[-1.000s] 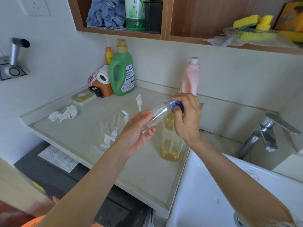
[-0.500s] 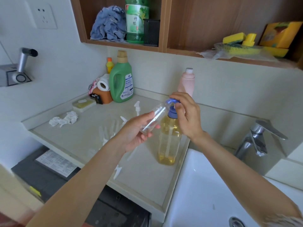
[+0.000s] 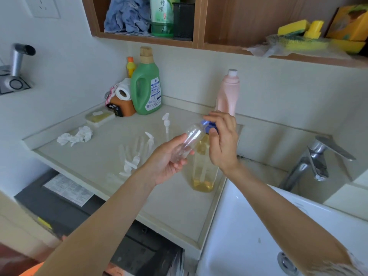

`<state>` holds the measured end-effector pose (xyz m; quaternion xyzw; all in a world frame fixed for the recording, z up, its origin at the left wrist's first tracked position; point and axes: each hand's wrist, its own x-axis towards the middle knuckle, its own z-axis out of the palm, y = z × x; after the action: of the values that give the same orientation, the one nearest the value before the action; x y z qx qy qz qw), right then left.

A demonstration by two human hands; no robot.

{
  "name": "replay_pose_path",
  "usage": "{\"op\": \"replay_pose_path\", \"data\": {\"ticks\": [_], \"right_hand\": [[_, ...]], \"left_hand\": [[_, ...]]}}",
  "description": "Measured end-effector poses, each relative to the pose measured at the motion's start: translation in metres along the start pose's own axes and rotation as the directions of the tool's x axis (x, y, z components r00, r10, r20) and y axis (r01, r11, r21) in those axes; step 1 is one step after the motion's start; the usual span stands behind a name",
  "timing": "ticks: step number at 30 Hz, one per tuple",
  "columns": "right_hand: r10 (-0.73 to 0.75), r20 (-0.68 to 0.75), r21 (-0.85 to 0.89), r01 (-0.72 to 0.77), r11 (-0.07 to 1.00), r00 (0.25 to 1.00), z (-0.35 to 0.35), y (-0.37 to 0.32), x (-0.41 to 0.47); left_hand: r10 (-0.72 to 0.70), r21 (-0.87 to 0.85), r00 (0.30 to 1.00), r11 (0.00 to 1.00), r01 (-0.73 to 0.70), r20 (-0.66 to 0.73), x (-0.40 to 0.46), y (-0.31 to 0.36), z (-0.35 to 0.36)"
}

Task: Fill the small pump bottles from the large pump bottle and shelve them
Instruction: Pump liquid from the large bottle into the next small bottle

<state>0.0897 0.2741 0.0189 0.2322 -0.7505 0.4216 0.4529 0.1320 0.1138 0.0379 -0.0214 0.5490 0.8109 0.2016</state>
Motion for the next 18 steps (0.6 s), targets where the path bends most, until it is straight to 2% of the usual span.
{"op": "replay_pose_path", "data": {"ticks": [5, 10, 18], "right_hand": [[-0.017, 0.074, -0.019, 0.018, 1.0, 0.997, -0.008, -0.007, 0.007], [-0.012, 0.164, 0.028, 0.008, 1.0, 0.986, -0.022, -0.007, 0.029], [-0.003, 0.159, 0.06, -0.006, 0.998, 0.987, -0.025, -0.003, 0.027]], "left_hand": [[0.031, 0.086, 0.999, 0.996, -0.03, -0.017, -0.001, 0.006, 0.002], [0.072, 0.133, 0.997, 0.988, -0.076, 0.04, -0.007, 0.012, 0.005], [0.046, 0.019, 0.998, 0.999, -0.046, 0.034, -0.003, 0.009, 0.008]]}}
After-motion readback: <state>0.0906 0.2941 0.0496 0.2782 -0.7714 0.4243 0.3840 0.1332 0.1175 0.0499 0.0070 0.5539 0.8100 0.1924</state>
